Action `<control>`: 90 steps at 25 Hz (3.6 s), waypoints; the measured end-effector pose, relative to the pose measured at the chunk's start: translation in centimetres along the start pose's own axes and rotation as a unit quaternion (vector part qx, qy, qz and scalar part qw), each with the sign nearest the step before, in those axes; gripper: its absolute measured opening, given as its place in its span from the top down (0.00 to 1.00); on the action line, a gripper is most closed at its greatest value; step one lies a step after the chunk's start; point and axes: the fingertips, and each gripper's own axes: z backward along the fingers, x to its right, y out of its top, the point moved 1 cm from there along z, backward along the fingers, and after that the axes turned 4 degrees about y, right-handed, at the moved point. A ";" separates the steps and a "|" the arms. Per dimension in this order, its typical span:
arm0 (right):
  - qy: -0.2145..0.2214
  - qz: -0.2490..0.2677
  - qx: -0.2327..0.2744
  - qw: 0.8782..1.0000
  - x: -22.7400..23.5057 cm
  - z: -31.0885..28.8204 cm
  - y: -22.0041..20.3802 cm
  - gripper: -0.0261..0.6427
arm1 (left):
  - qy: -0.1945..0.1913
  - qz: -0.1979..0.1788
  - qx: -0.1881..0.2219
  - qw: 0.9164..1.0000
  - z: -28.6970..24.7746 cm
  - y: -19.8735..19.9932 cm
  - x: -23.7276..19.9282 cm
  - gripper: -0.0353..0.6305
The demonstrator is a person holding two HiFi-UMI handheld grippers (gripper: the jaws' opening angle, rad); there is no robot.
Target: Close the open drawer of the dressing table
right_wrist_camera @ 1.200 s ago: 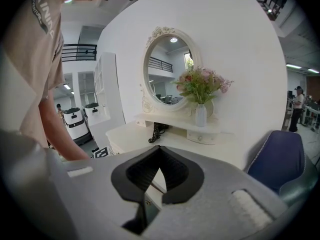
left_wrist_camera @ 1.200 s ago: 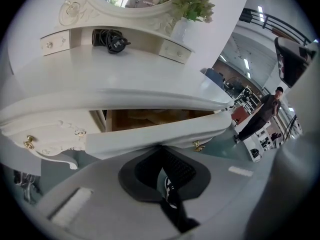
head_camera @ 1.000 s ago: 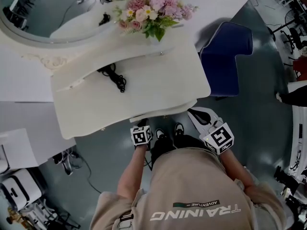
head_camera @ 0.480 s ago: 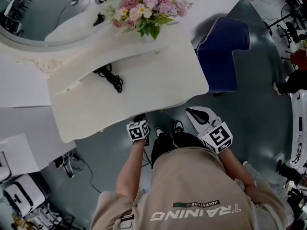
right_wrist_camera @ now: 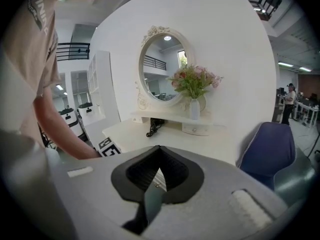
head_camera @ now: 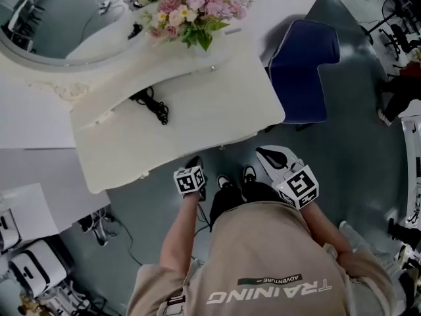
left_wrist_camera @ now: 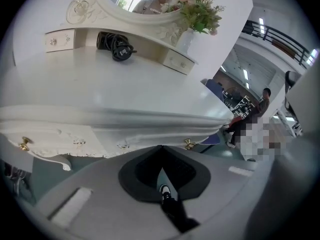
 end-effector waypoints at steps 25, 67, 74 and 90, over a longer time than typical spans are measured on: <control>0.057 0.076 0.084 0.992 -2.2 1.3 5.0 0.96 | 0.012 -0.088 0.306 0.948 23.2 14.0 12.4 0.92; 0.006 0.138 0.229 0.963 -0.6 6.2 19.1 0.96 | 0.055 -0.199 0.447 0.871 34.8 24.2 16.9 0.92; 0.012 0.128 0.222 0.966 0.2 6.2 18.5 0.96 | 0.045 -0.189 0.439 0.877 33.8 23.9 17.4 0.92; 0.033 0.121 0.210 0.970 4.4 4.2 17.5 0.96 | 0.056 -0.184 0.406 0.893 28.3 26.8 18.3 0.92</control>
